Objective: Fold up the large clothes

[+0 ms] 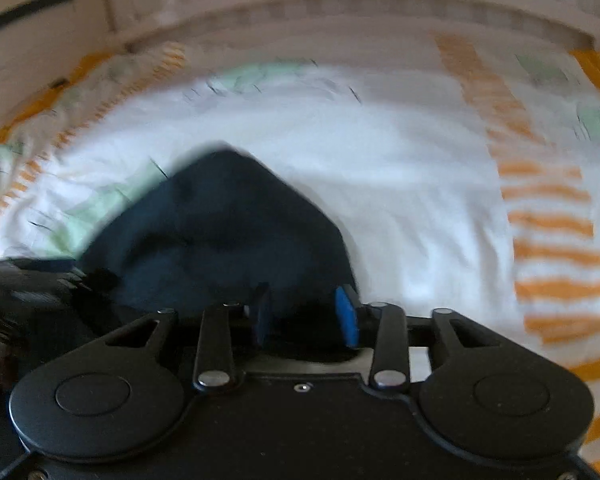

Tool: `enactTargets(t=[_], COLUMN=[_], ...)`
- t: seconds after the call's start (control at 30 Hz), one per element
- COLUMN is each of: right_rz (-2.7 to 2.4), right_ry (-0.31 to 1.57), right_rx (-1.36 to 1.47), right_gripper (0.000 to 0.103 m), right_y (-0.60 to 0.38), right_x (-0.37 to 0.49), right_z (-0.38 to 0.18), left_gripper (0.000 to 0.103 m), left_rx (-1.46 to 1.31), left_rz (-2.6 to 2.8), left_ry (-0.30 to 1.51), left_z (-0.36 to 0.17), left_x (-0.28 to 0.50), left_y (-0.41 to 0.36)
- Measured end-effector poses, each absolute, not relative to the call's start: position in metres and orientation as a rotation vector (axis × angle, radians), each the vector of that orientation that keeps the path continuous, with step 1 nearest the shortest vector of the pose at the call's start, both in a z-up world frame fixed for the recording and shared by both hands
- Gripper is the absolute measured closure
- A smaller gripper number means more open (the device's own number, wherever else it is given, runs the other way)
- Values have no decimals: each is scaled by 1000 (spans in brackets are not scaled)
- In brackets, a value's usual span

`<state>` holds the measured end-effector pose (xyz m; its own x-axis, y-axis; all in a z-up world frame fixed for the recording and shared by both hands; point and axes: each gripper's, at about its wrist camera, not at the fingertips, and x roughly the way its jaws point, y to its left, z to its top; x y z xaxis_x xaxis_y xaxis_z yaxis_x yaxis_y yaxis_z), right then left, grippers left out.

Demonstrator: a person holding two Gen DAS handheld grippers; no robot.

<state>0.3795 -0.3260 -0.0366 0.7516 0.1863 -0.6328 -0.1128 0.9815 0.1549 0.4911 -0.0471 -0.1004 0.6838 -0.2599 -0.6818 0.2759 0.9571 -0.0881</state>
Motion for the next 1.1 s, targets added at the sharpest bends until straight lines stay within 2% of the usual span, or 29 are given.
enactTargets(t=[0.17, 0.23, 0.27, 0.3, 0.33, 0.57, 0.67, 0.77, 0.83, 0.9, 1.1], right_rz=[223, 234, 239, 244, 251, 188, 194, 243, 274, 281, 221], right_ry=[607, 594, 589, 590, 598, 769, 753, 715, 661, 627, 660], right_rx=[120, 103, 88, 84, 92, 66, 103, 81, 86, 115, 86], right_gripper=[52, 56, 63, 69, 70, 70, 70, 64, 52, 20, 19], right_y=[-316, -305, -297, -291, -285, -252, -258, -264, -273, -282, -288], right_x=[391, 406, 414, 422, 429, 469, 466, 455, 447, 446, 479], right_z=[2, 6, 6, 3, -1, -72, -69, -49, -30, -17, -23], left_gripper=[0, 0, 0, 0, 0, 0, 0, 0, 0, 0, 0], left_rx=[8, 8, 7, 4, 2, -9, -14, -14, -12, -12, -14], left_rz=[-303, -303, -303, -304, -304, -304, -306, -308, -307, -307, -307], left_ry=[762, 760, 758, 757, 755, 750, 751, 751, 750, 749, 749], left_z=[-101, -101, -101, -101, -102, -103, -103, -103, -103, -102, -102], left_x=[493, 492, 491, 491, 491, 490, 490, 490, 489, 489, 489], left_y=[-52, -51, -51, -50, -50, -49, -49, -48, -49, -49, -49])
